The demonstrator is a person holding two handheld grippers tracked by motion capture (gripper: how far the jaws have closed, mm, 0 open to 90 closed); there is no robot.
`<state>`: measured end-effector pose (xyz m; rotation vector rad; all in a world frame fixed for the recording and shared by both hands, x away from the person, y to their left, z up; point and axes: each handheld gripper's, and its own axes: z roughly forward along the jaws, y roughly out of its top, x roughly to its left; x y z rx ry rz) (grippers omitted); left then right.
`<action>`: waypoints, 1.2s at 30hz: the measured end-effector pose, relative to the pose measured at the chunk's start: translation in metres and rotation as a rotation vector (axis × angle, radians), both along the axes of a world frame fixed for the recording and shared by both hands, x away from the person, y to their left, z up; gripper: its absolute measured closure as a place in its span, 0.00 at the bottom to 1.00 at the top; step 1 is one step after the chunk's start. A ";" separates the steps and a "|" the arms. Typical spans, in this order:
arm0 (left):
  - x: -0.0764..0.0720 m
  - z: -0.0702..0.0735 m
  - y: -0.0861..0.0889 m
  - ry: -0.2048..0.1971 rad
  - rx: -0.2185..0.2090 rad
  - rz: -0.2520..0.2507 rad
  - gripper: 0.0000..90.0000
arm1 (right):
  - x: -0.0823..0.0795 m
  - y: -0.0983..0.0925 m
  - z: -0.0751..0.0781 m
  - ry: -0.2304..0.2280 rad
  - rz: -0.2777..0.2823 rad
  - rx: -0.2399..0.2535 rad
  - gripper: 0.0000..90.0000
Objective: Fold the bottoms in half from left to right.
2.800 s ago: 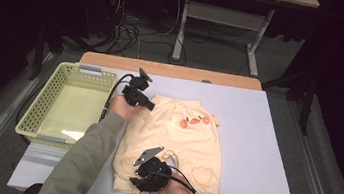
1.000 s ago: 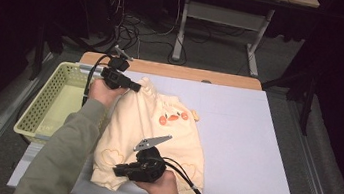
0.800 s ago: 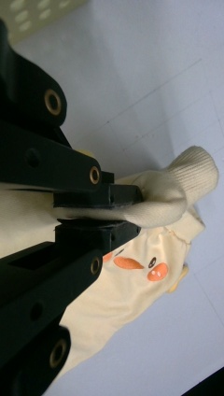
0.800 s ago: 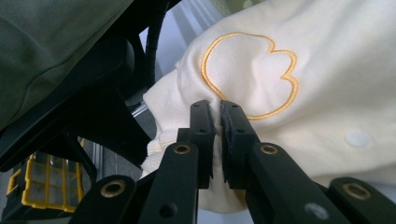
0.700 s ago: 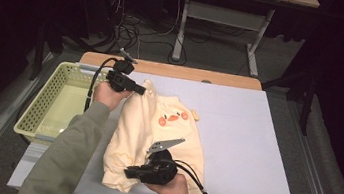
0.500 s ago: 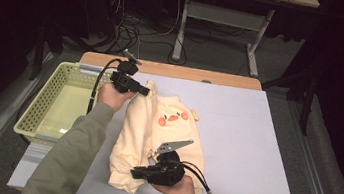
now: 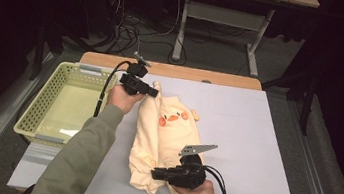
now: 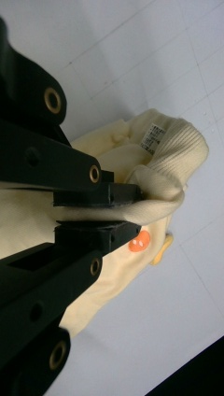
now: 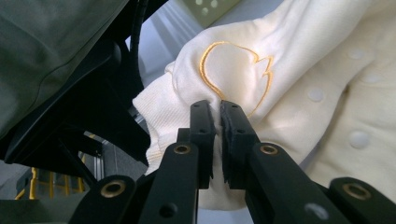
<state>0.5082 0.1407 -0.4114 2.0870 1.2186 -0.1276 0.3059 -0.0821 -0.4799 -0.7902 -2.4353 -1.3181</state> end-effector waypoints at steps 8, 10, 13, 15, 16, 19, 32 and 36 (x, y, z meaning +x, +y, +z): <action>-0.001 -0.001 -0.013 -0.012 -0.004 -0.008 0.90 | 0.000 -0.026 0.002 0.008 -0.036 0.007 0.95; 0.000 -0.001 -0.017 -0.013 -0.011 -0.007 0.90 | 0.000 -0.032 0.002 0.018 -0.047 0.009 0.95; 0.000 -0.002 -0.022 -0.021 -0.010 -0.010 0.90 | 0.000 -0.043 0.000 0.026 -0.068 0.009 0.94; 0.001 -0.003 -0.024 -0.025 -0.009 -0.015 0.90 | 0.001 -0.045 -0.001 0.024 -0.073 0.012 0.94; 0.001 -0.003 -0.025 -0.024 -0.007 -0.016 0.90 | 0.001 -0.048 -0.001 0.027 -0.076 0.013 0.94; 0.001 -0.005 -0.029 -0.027 -0.014 -0.017 0.90 | 0.001 -0.054 -0.001 0.034 -0.086 0.013 0.94; 0.001 -0.007 -0.044 -0.069 -0.015 -0.033 0.90 | 0.002 -0.081 0.000 0.033 -0.131 0.000 0.94; 0.002 -0.008 -0.052 -0.080 -0.018 -0.038 0.90 | 0.002 -0.088 0.000 0.021 -0.146 -0.017 0.94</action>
